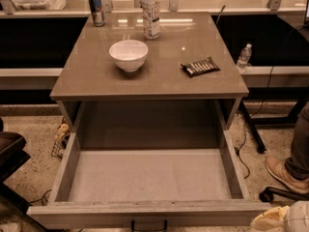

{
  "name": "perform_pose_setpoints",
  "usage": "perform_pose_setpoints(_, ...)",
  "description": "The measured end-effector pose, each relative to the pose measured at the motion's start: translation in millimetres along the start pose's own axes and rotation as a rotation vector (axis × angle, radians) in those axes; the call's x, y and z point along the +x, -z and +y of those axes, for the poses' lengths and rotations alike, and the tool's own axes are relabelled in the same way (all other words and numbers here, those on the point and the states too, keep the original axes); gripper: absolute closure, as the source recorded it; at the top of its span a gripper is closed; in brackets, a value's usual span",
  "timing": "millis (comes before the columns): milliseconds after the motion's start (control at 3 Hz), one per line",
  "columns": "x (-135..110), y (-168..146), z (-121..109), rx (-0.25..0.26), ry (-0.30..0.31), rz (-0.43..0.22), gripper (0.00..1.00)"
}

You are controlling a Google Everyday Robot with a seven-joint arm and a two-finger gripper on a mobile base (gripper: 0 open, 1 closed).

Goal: Close top drawer

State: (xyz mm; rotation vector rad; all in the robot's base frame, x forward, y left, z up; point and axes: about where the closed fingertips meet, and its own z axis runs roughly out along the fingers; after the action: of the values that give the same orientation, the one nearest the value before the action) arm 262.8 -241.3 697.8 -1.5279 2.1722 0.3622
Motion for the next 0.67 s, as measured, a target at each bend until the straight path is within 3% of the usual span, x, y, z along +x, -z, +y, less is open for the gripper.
perform_pose_setpoints(333, -0.4, -0.4, 0.1, -0.001, 0.0, 0.0, 1.0)
perform_pose_setpoints(667, -9.3, -49.1, -2.0, -0.077, 0.002, -0.052, 1.0)
